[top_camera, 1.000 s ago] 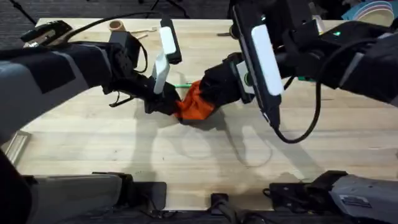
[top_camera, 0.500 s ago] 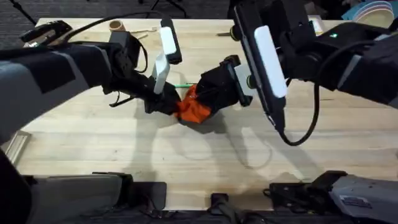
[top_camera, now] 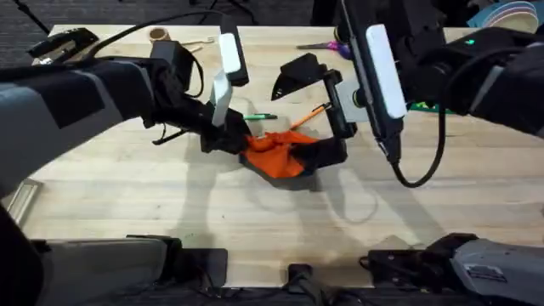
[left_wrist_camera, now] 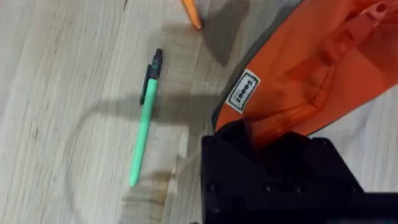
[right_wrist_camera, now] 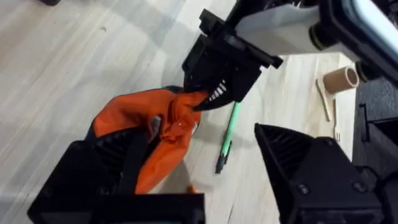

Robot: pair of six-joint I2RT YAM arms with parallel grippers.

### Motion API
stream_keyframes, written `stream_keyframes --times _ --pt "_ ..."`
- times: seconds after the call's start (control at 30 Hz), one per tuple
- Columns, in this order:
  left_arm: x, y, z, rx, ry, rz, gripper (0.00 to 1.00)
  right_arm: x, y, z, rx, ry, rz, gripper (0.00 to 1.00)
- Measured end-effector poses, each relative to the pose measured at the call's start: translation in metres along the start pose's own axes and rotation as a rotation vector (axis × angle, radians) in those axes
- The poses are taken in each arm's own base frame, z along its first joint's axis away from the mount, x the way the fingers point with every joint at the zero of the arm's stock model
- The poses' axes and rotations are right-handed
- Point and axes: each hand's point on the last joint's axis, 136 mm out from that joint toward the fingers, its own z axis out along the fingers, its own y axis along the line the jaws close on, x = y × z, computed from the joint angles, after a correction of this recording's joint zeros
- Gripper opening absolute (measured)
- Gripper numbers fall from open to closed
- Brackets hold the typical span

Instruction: Unzip the bag, pick up the pens from the table one at a time and place them inside, then zip the bag closed.

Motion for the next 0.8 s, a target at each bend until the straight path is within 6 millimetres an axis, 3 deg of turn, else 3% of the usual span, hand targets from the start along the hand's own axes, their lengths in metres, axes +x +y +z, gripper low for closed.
stream_keyframes --times 0.27,0.3,0.33,0.57,0.8 --pt "-0.002 0.0 0.0 0.001 -0.008 0.003 0.042 0.013 -0.008 -0.02 0.054 0.013 0.042 0.996" --pt "-0.002 0.0 0.0 0.0 -0.011 0.004 0.042 0.014 -0.012 -0.028 0.077 0.017 0.044 0.996" --pt "-0.003 0.0 0.0 0.003 -0.018 0.005 0.042 0.019 -0.023 -0.053 0.157 0.045 0.054 0.996" --pt "-0.015 -0.008 0.003 0.038 -0.063 0.018 0.042 0.016 -0.042 -0.116 0.354 0.086 0.045 0.998" --pt "-0.015 -0.008 0.003 0.038 -0.064 0.018 0.042 0.01 -0.045 -0.152 0.459 0.132 0.031 0.998"
